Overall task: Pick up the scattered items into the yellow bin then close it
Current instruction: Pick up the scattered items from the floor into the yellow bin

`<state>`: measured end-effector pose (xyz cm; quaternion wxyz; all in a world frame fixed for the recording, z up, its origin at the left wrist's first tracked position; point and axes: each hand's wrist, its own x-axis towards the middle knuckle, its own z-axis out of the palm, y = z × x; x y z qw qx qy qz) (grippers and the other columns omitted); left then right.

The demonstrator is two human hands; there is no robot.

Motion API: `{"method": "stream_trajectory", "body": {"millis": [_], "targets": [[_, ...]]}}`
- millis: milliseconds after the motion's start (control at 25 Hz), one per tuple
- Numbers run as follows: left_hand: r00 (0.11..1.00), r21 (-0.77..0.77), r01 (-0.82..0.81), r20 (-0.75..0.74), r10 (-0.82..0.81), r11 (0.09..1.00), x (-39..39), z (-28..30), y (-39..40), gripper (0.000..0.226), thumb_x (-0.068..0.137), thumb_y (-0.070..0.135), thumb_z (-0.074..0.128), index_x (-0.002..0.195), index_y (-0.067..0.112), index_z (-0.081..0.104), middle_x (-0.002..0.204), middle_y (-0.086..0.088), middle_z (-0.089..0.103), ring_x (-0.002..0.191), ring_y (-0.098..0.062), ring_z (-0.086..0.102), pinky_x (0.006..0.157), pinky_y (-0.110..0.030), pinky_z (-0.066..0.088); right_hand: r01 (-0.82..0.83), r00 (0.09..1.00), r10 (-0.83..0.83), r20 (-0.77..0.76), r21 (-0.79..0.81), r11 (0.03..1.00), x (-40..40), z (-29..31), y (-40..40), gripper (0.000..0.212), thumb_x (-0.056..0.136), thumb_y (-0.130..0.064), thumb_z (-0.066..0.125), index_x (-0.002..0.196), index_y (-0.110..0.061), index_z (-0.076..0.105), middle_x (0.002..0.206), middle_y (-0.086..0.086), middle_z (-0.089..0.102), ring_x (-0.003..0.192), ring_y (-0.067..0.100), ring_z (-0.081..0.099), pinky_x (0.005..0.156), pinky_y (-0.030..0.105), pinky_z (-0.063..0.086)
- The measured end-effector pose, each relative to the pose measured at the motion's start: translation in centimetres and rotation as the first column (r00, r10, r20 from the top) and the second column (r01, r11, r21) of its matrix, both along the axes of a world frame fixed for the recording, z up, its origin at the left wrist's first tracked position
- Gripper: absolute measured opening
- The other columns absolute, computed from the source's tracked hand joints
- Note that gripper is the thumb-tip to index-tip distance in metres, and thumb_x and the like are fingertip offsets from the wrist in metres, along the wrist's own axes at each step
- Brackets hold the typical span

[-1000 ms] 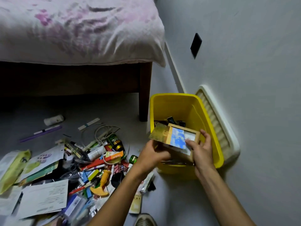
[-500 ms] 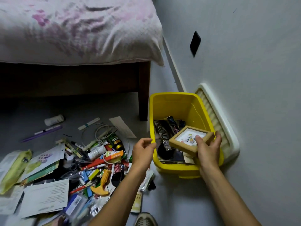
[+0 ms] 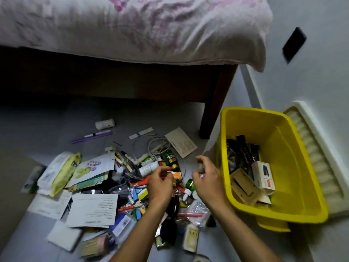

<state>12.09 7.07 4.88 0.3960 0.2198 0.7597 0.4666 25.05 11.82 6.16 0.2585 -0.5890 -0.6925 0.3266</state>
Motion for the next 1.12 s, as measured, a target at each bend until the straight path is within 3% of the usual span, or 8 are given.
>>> {"method": "stream_trajectory", "body": {"millis": [200,320,440,520,600,760,960,1120], "targets": [[0.999,-0.079,0.038,-0.022,-0.04,0.996,-5.5,-4.6,0.5,0.025,0.093,0.008,0.058,0.09,0.031,0.065,0.096,0.009,0.068,0.087,-0.009,0.065,0.068,-0.022,0.053,-0.163,0.885,0.209,0.416,-0.144,0.976,-6.4,-7.9,9.5,0.064,0.084,-0.024,0.063,0.142,-0.017,0.037,0.146,0.011,0.041,0.127,0.033,0.046,0.101,0.043,0.044],[0.998,-0.11,0.061,0.021,-0.059,0.992,-7.5,-6.5,-0.1,0.025,0.094,0.007,0.056,0.093,0.03,0.065,0.096,0.004,0.07,0.081,-0.018,0.071,0.075,-0.045,0.059,-0.095,0.816,0.224,0.532,-0.259,0.961,-8.5,-12.0,13.2,0.079,0.086,-0.039,0.061,0.15,-0.023,0.019,0.159,0.011,0.013,0.14,0.037,0.026,0.109,0.05,0.035],[0.977,-0.112,0.189,-0.079,-0.198,0.976,-8.9,-7.6,0.2,0.023,0.095,0.012,0.054,0.1,0.032,0.064,0.104,0.009,0.067,0.086,-0.014,0.069,0.078,-0.041,0.059,-0.018,0.78,0.234,0.58,-0.353,0.935,-8.7,-15.0,14.5,0.073,0.09,-0.054,0.052,0.15,-0.026,0.021,0.16,0.008,0.01,0.143,0.035,0.02,0.109,0.05,0.031],[0.856,-0.124,0.326,-0.382,-0.348,0.937,-8.9,-7.4,2.2,0.023,0.091,0.014,0.055,0.105,0.031,0.063,0.108,0.015,0.062,0.099,-0.008,0.058,0.086,-0.03,0.051,-0.045,0.751,0.192,0.632,-0.242,0.969,-8.0,-15.6,13.5,0.057,0.09,-0.053,0.051,0.136,-0.021,0.041,0.144,0.012,0.04,0.126,0.033,0.043,0.097,0.043,0.043],[0.632,-0.167,0.537,-0.571,-0.525,0.827,-7.9,-7.2,5.3,0.041,0.083,0.01,0.055,0.12,0.027,0.058,0.123,0.008,0.057,0.114,-0.014,0.048,0.094,-0.029,0.041,-0.146,0.687,0.179,0.705,-0.107,0.983,-7.2,-15.5,12.1,0.044,0.089,-0.046,0.054,0.12,-0.016,0.05,0.116,0.009,0.061,0.101,0.029,0.061,0.081,0.036,0.047],[0.098,-0.561,0.665,-0.589,-0.802,0.493,-7.4,-8.3,9.7,0.076,0.082,0.015,0.065,0.149,0.024,0.029,0.158,-0.003,0.023,0.142,-0.029,0.019,0.11,-0.046,0.026,-0.293,0.508,0.253,0.823,-0.111,0.95,-5.6,-15.7,9.8,0.04,0.091,-0.045,0.048,0.119,-0.017,0.054,0.107,0.007,0.062,0.091,0.026,0.063,0.077,0.035,0.047],[-0.099,-0.723,0.487,-0.603,-0.792,0.489,-7.7,-8.9,9.1,0.055,0.089,0.014,0.055,0.141,0.021,0.036,0.147,-0.015,0.03,0.133,-0.036,0.029,0.103,-0.048,0.03,0.169,0.765,0.053,0.642,-0.279,0.945,-5.7,-15.7,11.8,0.066,0.079,-0.07,0.058,0.117,-0.016,0.056,0.127,0.013,0.043,0.114,0.034,0.045,0.095,0.046,0.045],[-0.122,-0.759,0.462,-0.566,-0.815,0.458,-7.6,-8.8,8.8,0.058,0.088,0.013,0.058,0.14,0.018,0.032,0.146,-0.013,0.036,0.133,-0.035,0.031,0.105,-0.048,0.028,0.31,0.856,-0.13,0.501,-0.295,0.904,-7.3,-15.9,12.2,0.079,0.071,-0.046,0.081,0.129,-0.019,0.035,0.125,0.015,0.053,0.109,0.035,0.054,0.088,0.044,0.049]]}}
